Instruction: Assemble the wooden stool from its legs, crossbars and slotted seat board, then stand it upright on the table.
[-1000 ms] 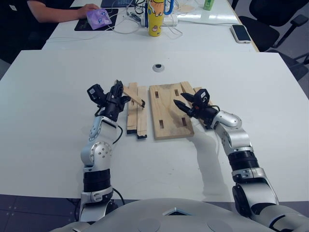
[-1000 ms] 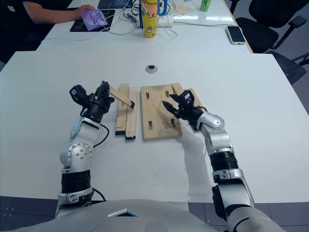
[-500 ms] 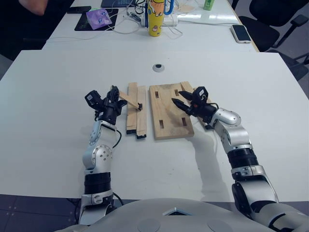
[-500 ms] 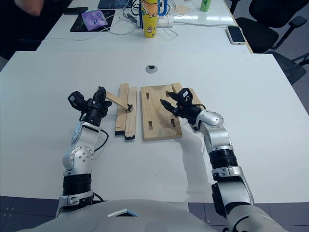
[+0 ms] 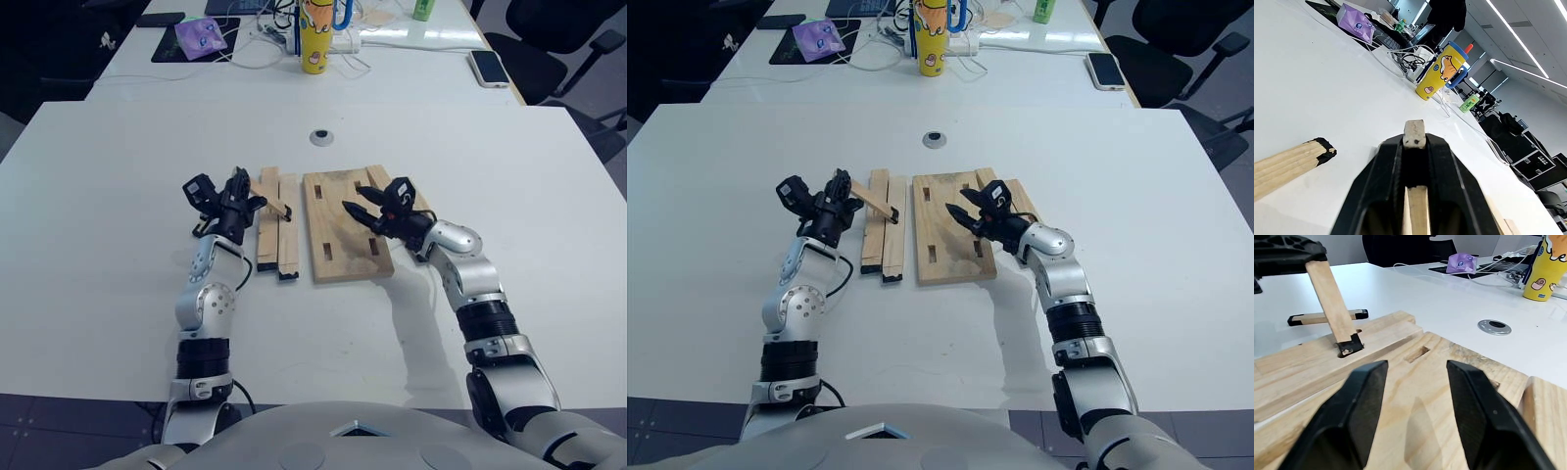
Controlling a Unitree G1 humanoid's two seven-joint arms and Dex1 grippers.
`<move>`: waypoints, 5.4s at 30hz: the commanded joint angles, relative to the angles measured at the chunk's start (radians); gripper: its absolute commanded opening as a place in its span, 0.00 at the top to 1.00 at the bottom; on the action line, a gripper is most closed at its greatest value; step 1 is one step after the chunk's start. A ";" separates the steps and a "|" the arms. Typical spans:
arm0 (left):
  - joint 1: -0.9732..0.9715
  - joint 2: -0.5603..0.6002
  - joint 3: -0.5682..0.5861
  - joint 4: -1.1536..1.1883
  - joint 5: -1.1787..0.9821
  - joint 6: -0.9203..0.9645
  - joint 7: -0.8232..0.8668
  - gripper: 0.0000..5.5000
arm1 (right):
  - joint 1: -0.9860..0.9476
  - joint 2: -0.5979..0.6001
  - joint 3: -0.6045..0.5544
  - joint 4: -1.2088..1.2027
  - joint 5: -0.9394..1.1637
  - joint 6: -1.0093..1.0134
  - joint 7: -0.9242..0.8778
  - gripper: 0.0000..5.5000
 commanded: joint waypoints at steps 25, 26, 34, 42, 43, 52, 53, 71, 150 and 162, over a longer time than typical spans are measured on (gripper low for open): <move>0.195 0.094 -0.330 -0.292 0.574 0.407 0.150 0.92 | 0.126 -0.003 0.043 -0.178 -0.026 0.105 -0.049 0.60; 0.200 0.106 -0.340 -0.296 0.582 0.410 0.132 0.92 | 0.128 -0.002 0.041 -0.182 -0.027 0.107 -0.054 0.60; 0.198 0.156 -0.327 -0.255 0.593 0.346 0.002 0.92 | 0.129 0.008 0.028 -0.174 -0.035 0.087 -0.091 0.60; 0.147 0.122 -0.282 -0.241 0.582 0.169 -0.047 0.84 | 0.101 0.022 0.030 -0.142 -0.036 0.065 -0.104 0.60; 0.140 0.120 -0.278 -0.251 0.583 0.149 -0.050 0.81 | 0.099 0.024 0.030 -0.141 -0.035 0.064 -0.105 0.60; 0.075 0.117 -0.230 -0.335 0.580 0.051 -0.092 0.58 | 0.099 0.037 0.029 -0.108 -0.039 0.038 -0.118 0.60; 0.052 0.118 -0.220 -0.345 0.576 0.053 -0.098 0.58 | 0.098 0.040 0.028 -0.101 -0.040 0.033 -0.122 0.60; -0.377 0.147 -0.064 -0.101 0.361 0.246 -0.252 0.98 | 0.050 0.087 0.038 -0.006 -0.058 -0.043 -0.156 0.60; 0.129 0.163 -0.120 -0.548 0.443 0.268 -0.202 0.54 | 0.070 0.083 0.017 -0.002 -0.084 -0.067 -0.161 0.60; 0.120 0.109 -0.091 -0.372 0.434 0.285 -0.155 0.48 | 0.028 0.083 0.033 0.022 -0.086 -0.063 -0.132 0.60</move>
